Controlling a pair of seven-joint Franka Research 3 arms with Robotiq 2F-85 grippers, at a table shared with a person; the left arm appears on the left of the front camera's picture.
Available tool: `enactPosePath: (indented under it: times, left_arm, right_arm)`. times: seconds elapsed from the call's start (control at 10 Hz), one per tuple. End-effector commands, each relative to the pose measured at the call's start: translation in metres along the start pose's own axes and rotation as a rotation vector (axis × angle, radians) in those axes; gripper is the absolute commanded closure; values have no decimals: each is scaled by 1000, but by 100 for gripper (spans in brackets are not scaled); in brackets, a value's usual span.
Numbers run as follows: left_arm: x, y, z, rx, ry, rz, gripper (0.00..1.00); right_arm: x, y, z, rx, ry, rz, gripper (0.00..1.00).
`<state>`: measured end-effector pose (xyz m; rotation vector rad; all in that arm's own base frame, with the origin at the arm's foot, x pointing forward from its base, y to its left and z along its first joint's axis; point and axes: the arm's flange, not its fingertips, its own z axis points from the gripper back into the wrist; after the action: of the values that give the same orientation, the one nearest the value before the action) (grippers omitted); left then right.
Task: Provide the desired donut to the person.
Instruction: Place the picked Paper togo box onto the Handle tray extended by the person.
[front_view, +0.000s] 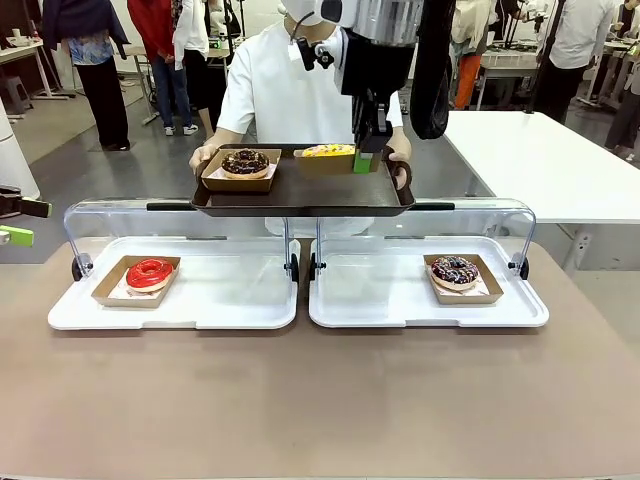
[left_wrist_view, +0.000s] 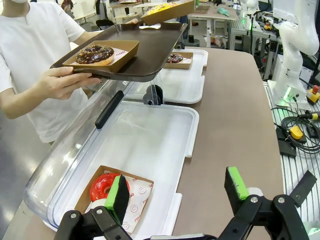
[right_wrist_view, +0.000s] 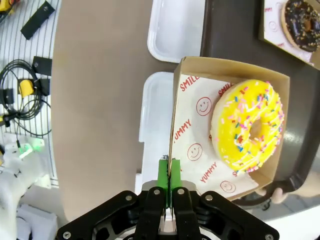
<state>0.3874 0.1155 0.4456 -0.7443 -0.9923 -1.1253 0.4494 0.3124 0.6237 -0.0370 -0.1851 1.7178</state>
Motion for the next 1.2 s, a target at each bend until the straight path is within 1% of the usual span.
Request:
enactPosePath:
  times: [0.0, 0.1, 0.3, 0.4, 0.5, 1.1]
  left_arm:
    - [0, -1, 1, 1, -15, -5, 0]
    - [0, -1, 1, 1, -15, -5, 0]
    - [0, -1, 1, 1, -15, -5, 0]
    - [0, -1, 1, 1, -15, -5, 0]
    - [0, -1, 1, 1, -15, -5, 0]
    - [0, -1, 1, 1, -15, -5, 0]
  right_arm:
    - [-8, -5, 3, -21, -25, 27, 98]
    - [-19, -20, -10, -24, -20, 25, 98]
    - [-21, -24, -17, -26, -29, 15, 98]
    - [-20, -25, -22, -47, -15, -14, 98]
    - [-18, -19, -11, -15, -6, 1, 98]
    - [-16, -20, -14, -18, -9, 4, 98]
